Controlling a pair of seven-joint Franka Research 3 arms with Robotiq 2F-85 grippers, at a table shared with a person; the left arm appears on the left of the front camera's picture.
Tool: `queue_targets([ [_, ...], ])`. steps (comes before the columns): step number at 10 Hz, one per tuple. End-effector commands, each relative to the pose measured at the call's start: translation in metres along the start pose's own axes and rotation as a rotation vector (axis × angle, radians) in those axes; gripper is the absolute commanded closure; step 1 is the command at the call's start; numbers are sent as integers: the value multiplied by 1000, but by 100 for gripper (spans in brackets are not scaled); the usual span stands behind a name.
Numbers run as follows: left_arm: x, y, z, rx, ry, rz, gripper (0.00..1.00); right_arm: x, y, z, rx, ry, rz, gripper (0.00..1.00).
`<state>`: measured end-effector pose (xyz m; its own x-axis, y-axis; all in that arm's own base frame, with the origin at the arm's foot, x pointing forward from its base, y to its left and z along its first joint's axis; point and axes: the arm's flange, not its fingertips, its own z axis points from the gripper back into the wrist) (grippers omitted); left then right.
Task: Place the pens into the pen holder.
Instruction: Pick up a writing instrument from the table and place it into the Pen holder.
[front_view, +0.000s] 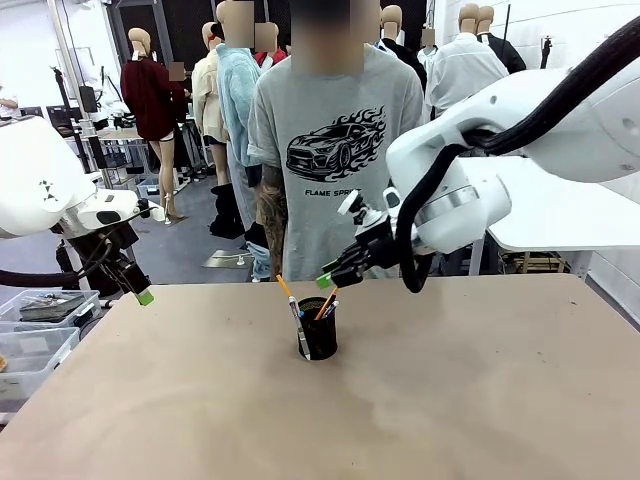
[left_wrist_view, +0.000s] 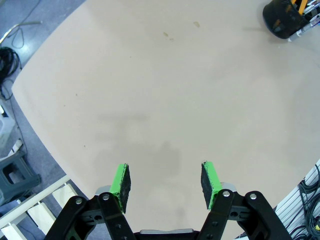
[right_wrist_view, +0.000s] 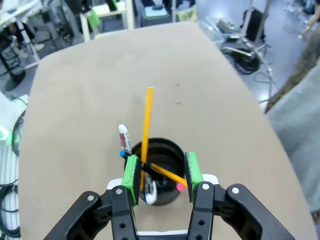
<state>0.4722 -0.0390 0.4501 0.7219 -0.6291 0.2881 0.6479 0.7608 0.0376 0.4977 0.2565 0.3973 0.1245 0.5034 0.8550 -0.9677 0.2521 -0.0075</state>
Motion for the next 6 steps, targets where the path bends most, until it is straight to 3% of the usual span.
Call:
queue_targets([
  [1,-1,2,0,3,-10,-16,26,-1,7,52,-122,-27,2,53],
  [6,-1,2,0,3,-10,-16,26,-10,-7,144,-334,152,-170,53],
])
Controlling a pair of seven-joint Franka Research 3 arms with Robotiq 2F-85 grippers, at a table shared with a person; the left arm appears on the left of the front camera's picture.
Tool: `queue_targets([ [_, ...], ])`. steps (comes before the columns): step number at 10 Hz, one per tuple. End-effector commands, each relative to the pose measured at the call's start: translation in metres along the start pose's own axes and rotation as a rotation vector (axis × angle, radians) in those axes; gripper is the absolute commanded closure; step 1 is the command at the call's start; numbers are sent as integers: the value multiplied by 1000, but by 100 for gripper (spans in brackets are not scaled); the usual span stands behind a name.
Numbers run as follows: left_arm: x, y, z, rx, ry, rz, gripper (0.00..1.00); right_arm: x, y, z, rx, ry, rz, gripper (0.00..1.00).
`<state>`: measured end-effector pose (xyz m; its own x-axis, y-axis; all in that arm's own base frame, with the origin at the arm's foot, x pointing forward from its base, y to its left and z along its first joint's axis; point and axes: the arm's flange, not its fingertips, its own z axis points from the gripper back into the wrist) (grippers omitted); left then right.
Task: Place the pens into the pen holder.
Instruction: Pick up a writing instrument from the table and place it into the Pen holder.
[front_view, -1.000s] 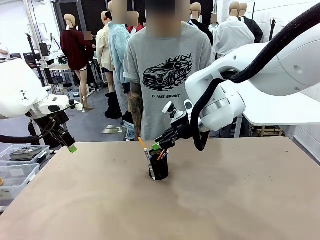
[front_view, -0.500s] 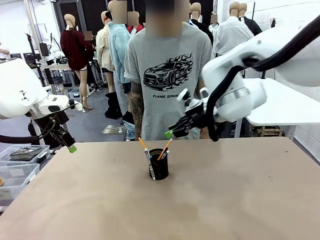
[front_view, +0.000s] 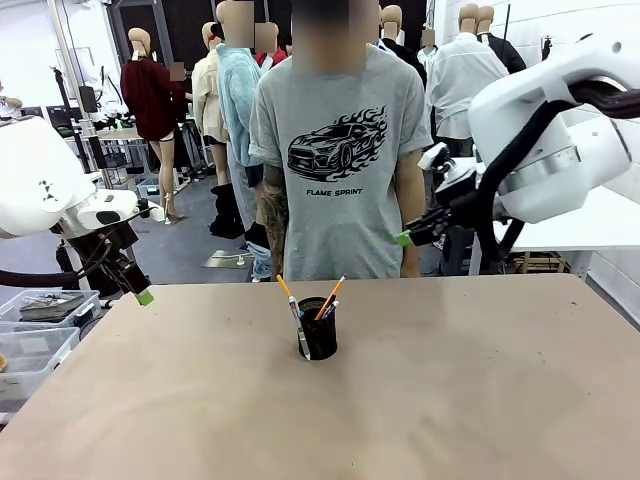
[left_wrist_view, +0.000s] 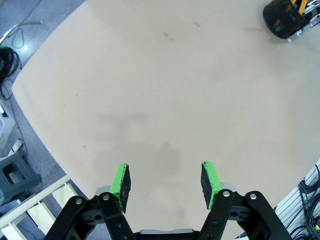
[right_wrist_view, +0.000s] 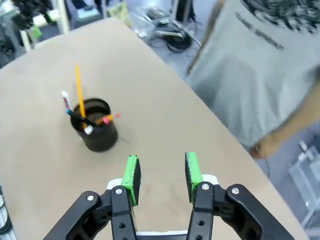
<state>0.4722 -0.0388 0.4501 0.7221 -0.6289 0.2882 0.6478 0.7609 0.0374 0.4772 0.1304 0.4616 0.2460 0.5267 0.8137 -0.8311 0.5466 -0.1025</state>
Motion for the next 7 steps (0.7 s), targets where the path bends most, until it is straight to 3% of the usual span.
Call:
queue_targets([
  [1,-1,2,0,3,-10,-16,26,-9,-3,14,-54,146,-113,53],
  [4,-1,2,0,3,-10,-16,26,-24,-20,47,-139,277,-228,53],
  [7,-1,2,0,3,-10,-16,26,-37,-25,63,-185,320,-296,53],
])
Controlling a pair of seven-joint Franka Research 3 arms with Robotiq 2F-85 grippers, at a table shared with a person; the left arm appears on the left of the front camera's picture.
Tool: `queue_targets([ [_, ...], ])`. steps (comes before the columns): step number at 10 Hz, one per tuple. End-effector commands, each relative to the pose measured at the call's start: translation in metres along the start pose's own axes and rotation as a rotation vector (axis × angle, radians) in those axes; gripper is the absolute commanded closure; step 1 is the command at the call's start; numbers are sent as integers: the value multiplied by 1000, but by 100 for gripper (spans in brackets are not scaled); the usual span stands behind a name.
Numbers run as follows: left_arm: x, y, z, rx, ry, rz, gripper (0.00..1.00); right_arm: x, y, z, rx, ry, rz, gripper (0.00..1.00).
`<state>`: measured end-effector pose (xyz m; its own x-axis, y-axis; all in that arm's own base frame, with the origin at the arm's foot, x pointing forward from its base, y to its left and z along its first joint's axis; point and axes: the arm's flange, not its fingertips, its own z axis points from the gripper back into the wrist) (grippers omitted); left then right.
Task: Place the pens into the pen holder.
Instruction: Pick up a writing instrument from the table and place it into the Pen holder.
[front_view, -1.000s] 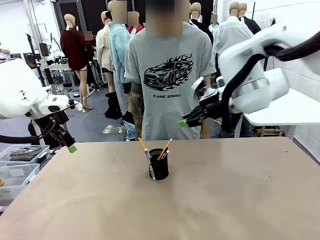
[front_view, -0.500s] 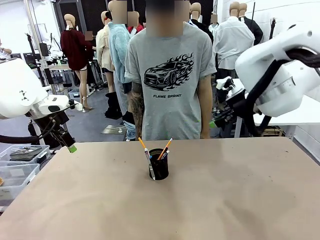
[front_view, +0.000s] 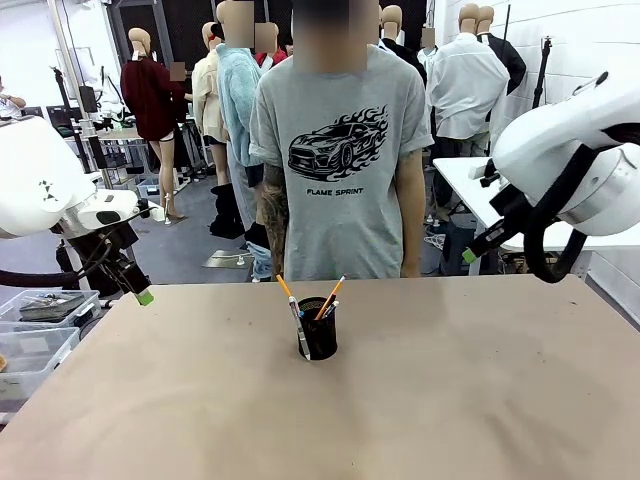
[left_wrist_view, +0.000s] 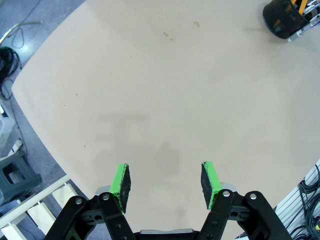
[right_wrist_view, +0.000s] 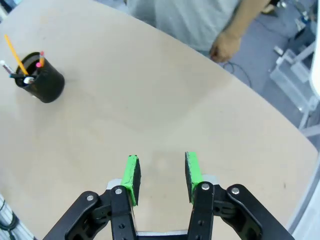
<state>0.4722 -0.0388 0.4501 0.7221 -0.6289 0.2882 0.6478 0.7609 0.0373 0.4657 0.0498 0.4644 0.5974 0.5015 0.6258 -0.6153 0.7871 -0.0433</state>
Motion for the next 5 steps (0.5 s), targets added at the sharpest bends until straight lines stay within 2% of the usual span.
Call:
queue_targets([
  [1,-1,2,0,3,-10,-16,26,1,14,-8,80,19,-19,53],
  [2,-1,2,0,3,-10,-16,26,0,0,0,0,0,0,53],
  [5,-1,2,0,3,-10,-16,26,0,0,0,0,0,0,53],
])
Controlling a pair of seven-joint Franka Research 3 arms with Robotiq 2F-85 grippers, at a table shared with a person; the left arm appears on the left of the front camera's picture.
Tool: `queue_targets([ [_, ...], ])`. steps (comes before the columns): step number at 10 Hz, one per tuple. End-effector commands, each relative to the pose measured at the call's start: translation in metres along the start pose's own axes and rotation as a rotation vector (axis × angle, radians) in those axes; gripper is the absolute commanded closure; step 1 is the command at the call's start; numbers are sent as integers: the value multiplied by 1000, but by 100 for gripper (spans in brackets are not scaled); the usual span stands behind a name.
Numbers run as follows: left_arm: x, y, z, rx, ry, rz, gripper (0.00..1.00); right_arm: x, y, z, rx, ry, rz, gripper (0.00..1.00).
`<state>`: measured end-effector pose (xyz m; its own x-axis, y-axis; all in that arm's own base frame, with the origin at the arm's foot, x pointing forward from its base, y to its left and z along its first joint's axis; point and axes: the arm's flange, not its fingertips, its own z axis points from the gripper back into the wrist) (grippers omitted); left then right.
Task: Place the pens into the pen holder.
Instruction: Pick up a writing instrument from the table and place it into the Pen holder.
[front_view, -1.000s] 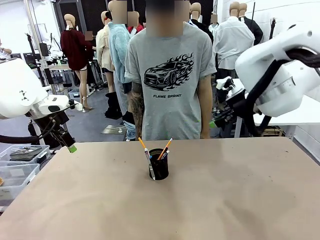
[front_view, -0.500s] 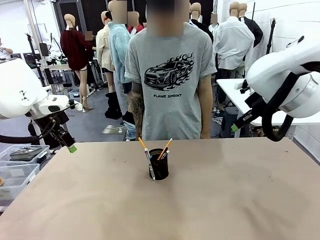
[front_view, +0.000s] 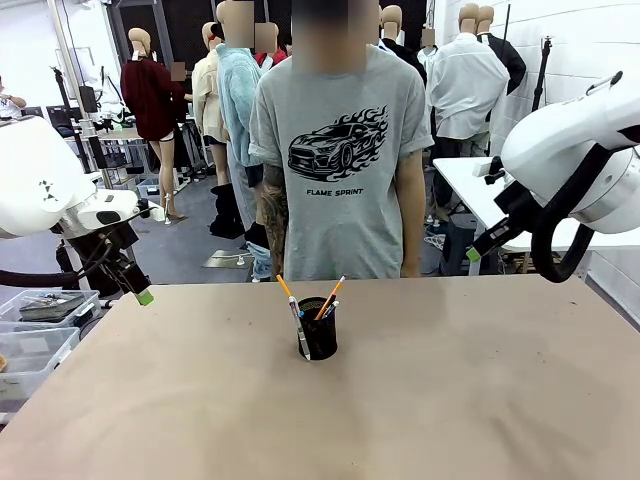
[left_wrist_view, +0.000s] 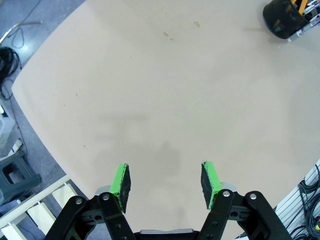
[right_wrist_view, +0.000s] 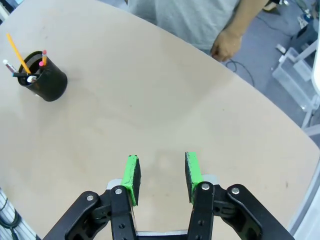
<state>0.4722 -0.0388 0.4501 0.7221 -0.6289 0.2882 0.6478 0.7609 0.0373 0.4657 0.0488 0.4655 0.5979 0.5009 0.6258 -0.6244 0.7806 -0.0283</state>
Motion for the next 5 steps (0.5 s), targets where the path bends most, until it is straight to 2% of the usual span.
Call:
queue_targets([
  [1,-1,2,0,3,-10,-16,26,0,1,-1,-19,0,1,53],
  [5,-1,2,0,3,-10,-16,26,0,1,-1,-19,0,1,53],
])
